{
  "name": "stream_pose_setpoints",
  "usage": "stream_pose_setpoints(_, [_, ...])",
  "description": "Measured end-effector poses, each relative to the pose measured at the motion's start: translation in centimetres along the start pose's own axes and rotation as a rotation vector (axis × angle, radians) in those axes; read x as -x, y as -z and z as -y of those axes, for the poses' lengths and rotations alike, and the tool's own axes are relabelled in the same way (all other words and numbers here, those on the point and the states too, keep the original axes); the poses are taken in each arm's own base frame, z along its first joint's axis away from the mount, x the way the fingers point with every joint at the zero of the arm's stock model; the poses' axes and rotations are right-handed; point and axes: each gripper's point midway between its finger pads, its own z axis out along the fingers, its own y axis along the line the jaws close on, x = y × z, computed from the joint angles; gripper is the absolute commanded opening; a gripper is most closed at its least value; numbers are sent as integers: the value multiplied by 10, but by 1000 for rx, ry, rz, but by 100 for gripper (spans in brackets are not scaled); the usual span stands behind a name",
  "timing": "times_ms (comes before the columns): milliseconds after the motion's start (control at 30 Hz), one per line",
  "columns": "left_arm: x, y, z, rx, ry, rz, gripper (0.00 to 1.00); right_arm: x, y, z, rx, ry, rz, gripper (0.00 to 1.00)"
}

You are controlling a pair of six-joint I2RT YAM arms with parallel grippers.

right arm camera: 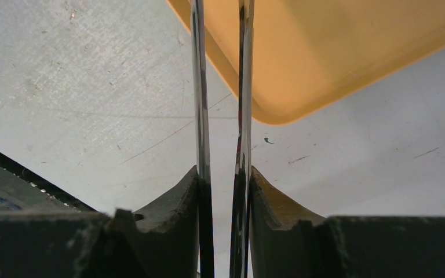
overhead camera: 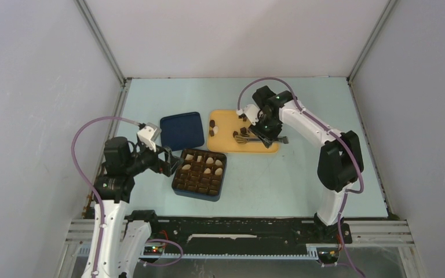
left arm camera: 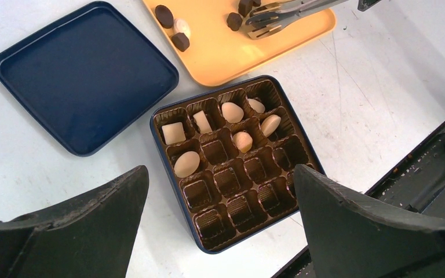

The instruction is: Pack the chocolate

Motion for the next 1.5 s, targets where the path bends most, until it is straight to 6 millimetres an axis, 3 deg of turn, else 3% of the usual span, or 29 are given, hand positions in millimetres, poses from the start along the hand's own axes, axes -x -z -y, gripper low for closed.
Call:
stream_pose_setpoints(200, [-2,-2,-4,11,9,-12,98,3,9,-2,-12,9,27,22])
stream_pose_setpoints(267, [-3,-5,-12,44,19,-25,100,4,11,-1,-16,9,35,22])
stream_pose_setpoints(300, [-6,-8,-19,74,29,-41,96,4,12,-1,-17,10,37,22])
stream_pose_setpoints(433, [-26,-25,-46,155,112,-157,87,4,14,-2,-18,10,46,22])
stream_pose_setpoints(600, [-54,-45,-65,197,194,-301,81,2,19,-5,-22,14,60,21])
stream_pose_setpoints(767, [-71,-61,-56,164,186,-396,74,0,20,-6,-24,16,66,23])
stream_pose_setpoints(933, [-85,-74,-54,167,174,-482,50,-4,15,-8,-15,13,56,29])
stream_pose_setpoints(1100, [-96,-82,-64,214,179,-549,48,-2,13,-7,-15,11,62,35])
stream_pose_setpoints(1333, [-113,-90,-58,201,155,-625,40,0,13,-7,-17,8,67,39])
stream_pose_setpoints(1500, [-114,-97,-59,198,148,-660,20,-3,9,-8,-15,6,60,40])
